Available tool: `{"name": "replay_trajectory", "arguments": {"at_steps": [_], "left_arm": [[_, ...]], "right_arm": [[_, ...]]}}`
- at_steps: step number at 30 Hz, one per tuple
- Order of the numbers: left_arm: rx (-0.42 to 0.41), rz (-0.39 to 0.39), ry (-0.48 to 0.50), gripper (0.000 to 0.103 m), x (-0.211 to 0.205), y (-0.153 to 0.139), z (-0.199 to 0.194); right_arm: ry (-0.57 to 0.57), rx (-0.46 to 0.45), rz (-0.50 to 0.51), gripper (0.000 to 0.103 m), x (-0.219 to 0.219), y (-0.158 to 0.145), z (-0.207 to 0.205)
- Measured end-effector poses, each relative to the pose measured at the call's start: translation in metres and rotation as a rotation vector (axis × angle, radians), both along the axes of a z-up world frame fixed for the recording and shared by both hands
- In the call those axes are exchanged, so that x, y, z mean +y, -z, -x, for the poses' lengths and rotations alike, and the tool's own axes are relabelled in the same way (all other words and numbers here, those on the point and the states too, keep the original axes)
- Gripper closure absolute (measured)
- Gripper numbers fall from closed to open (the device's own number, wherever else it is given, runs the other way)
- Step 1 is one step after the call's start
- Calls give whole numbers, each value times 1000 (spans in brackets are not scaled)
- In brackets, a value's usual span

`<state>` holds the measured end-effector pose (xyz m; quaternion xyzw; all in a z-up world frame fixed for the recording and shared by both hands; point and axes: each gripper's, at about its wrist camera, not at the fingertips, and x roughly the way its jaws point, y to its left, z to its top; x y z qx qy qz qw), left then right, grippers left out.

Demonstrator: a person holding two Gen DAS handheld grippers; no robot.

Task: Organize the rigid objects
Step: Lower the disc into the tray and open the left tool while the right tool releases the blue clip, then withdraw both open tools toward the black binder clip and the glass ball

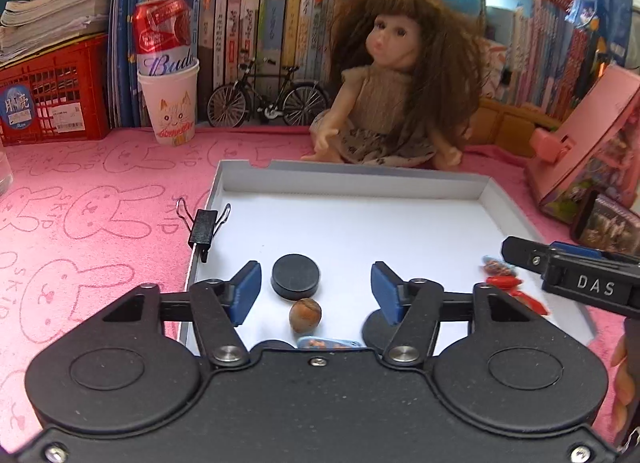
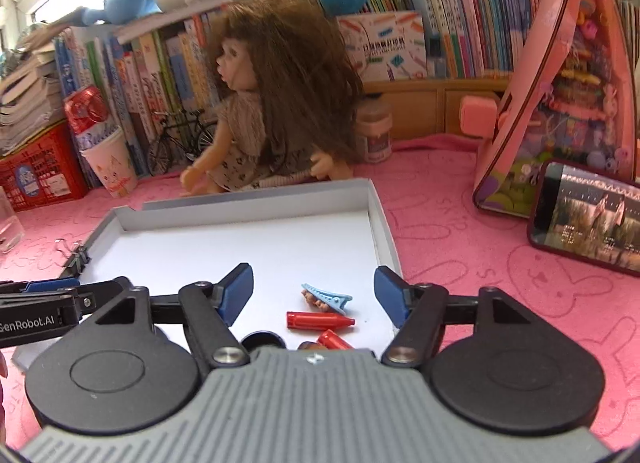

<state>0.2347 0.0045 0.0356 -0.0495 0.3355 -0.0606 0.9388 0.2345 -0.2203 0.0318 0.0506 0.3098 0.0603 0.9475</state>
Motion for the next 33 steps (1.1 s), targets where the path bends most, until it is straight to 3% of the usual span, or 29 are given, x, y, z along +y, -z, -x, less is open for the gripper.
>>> {"name": "replay_trajectory", "arguments": {"at_steps": [3,10,17,26,33], "left_arm": [[-41,15,24,36,0,-11,20],[-83,48,73,34,1,-21,67],[-115,14,102,34,4,-16,115],[-166,-96,180,34,10,1,172],[-127,-76,233,34,20,17,193]], "right_arm": [[-22,-38,-6,20,1,-8,18],[-101,-109,-23,18,-1,-20,68],[-189,-148,2,17,5,-18,116],[-326,-146,48,17,19,0,157],[-415,-104,72,17,32,18,173]]}}
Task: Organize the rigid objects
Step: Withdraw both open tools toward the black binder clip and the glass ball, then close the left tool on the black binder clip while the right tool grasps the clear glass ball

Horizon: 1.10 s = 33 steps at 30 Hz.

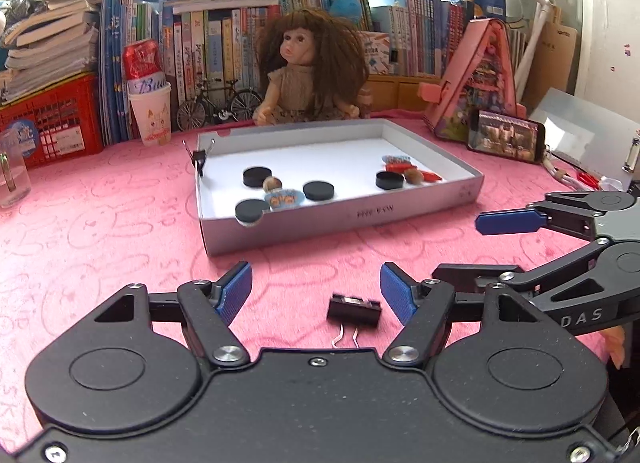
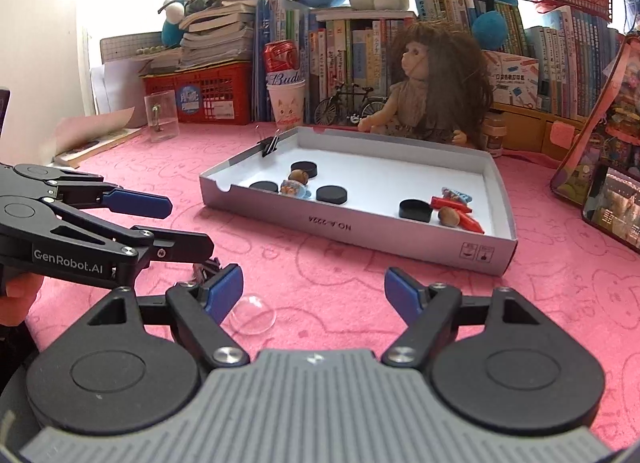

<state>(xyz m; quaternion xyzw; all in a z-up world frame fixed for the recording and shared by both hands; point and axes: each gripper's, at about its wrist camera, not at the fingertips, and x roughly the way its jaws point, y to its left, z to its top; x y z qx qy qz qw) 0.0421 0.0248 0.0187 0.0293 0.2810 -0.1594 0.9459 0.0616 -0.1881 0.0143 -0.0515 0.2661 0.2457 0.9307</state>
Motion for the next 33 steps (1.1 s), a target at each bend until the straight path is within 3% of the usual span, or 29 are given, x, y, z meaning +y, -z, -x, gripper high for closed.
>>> {"name": "replay_trajectory", "arguments": {"at_steps": [5,10,15,17,20,22,26,33], "left_arm": [[35,11,17,40,0,9,1],[73,52,38,56,3,13,-4],[78,31,56,64,-4,18,-7],[67,21,59,72,-7,18,-6],[59,9,53,73,-11,18,-5],[58,10,48,73,-12,18,-5],[61,12,27,73,-12,17,-5],[71,3,-47,73,-12,13,-11]], "right_arm": [[-45,24,21,23,9,8,7],[-72,34,55,29,16,12,9],[-67,22,68,31,19,15,9],[-60,11,78,31,21,15,10],[-52,4,89,32,23,16,12],[-63,3,90,38,25,15,14],[-94,15,84,68,30,13,17],[-65,6,76,70,31,9,17]]}}
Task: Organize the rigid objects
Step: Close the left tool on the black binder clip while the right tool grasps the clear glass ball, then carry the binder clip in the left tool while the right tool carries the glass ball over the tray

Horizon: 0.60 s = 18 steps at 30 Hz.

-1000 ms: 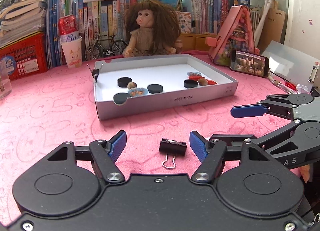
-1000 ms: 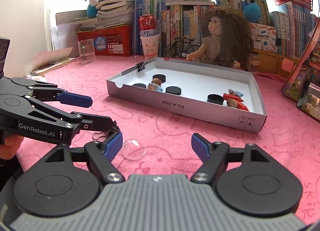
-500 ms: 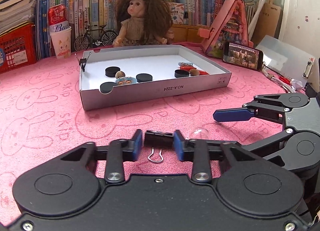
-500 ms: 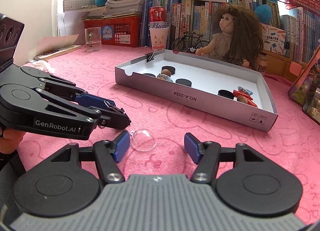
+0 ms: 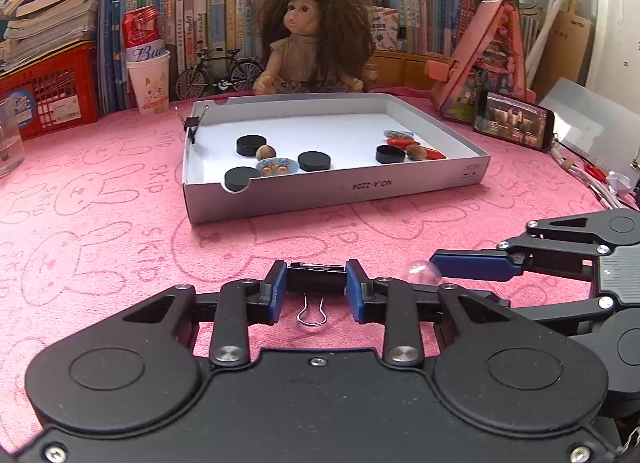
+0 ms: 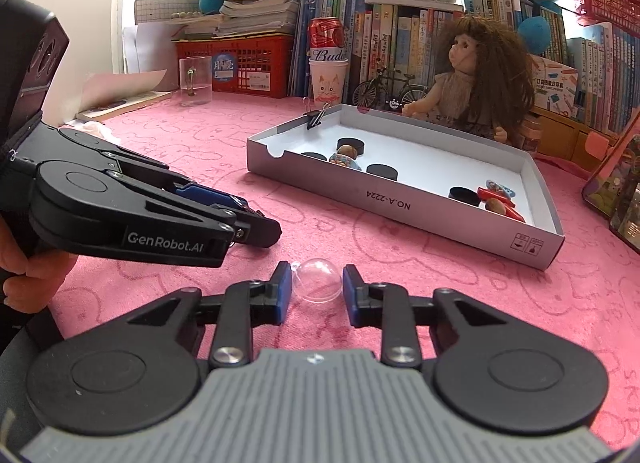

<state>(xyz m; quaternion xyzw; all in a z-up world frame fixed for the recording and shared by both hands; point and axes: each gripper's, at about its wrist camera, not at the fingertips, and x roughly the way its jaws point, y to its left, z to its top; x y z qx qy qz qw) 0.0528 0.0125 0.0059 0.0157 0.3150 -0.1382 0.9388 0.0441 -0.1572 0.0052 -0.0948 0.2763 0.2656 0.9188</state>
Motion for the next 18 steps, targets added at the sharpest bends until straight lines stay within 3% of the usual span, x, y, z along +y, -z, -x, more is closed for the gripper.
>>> {"name": "replay_trajectory", "arguments": {"at_steps": [18], "left_arm": [[-20,23,-73,73,-12,-28,-28]], "right_arm": [[194,-40,-51,70,-23,-24,-36]]}}
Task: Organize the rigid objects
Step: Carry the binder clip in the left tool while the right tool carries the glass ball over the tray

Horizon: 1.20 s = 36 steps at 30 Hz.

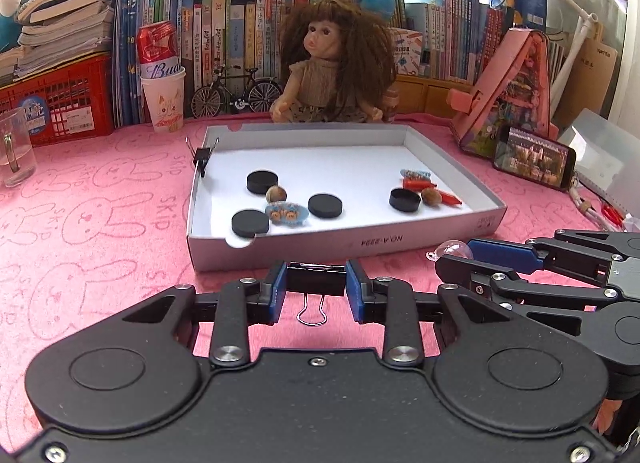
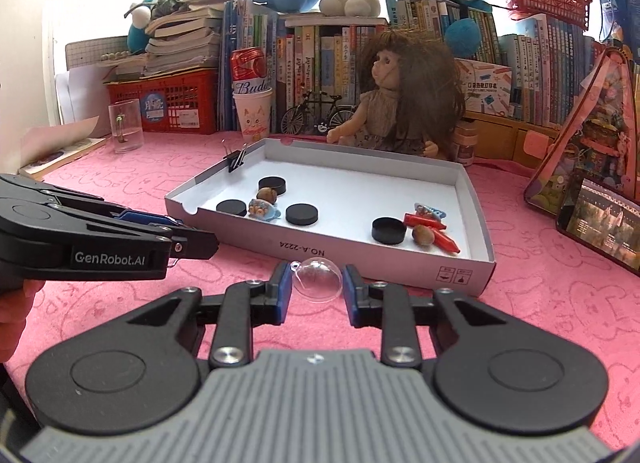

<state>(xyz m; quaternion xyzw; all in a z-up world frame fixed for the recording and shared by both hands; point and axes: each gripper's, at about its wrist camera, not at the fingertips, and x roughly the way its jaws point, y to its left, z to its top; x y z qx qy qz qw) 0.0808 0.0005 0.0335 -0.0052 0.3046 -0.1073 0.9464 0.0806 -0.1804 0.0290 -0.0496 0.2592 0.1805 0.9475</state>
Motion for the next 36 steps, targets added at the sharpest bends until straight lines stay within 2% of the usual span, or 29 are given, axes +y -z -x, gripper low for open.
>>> {"name": "replay_trajectory", "arguments": {"at_steps": [11,21,26,36], "left_arm": [[-20,2,-25,73,-9,-13,-29],[13,29,-62,73,-6,-7,-58],[5,36,-72,73,-3,-5,-71],[22,50,-110,73,8,-7,-108]], "right_arm": [[76,-2,-45,70,-12,-9,-27],[128,-7,-70,70,-19,-10,-47],[143,-15,-69,70,-18,-11,-58],[177,13,-96,70,-26,-15,-92]]}}
